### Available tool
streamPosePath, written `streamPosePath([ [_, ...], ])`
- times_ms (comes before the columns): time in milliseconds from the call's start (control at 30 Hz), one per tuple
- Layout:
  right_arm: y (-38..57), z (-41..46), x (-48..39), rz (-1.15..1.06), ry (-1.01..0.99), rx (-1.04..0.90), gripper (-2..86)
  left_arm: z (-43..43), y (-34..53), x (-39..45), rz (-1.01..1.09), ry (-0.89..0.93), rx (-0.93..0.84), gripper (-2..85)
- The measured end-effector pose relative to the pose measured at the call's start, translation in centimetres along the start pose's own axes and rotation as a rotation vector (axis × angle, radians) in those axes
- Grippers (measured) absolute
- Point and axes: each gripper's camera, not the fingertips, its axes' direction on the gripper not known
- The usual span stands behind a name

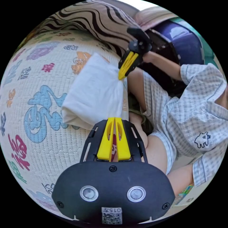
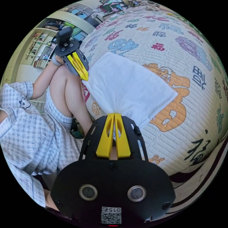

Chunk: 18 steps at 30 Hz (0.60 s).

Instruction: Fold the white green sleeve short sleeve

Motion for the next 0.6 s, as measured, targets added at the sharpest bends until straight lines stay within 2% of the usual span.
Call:
streamPosePath([
  [67,0.5,-1.2,0.6,0.041,0.004,0.071,-0.6,-2.6,1.9,-1.7,-0.151,-0.046,0.153,-0.6],
  [167,0.7,-3.3,1.4,0.084,-0.023,0.224,-0.6,-4.2,4.3,-3.8,-0.378,-0.256,0.142,0.3],
  [267,-0.4,-3.6,1.7,0.097,-0.049,0.309,-0.5,-4.2,3.2,-3.1,-0.305,-0.324,0.100,3.0],
  [400,-3.4,-0.5,0.9,0.049,-0.118,0.262,-0.5,-2.8,0.5,-1.6,-0.163,-0.509,-0.058,6.0],
  [533,-5.3,3.8,-0.7,-0.015,-0.073,0.107,-0.5,-3.8,0.3,-2.4,-0.172,-0.492,-0.081,5.5],
  [600,-5.3,6.0,-1.4,-0.032,0.037,0.059,-0.5,-5.8,1.9,-4.1,-0.259,-0.389,-0.011,4.1],
])
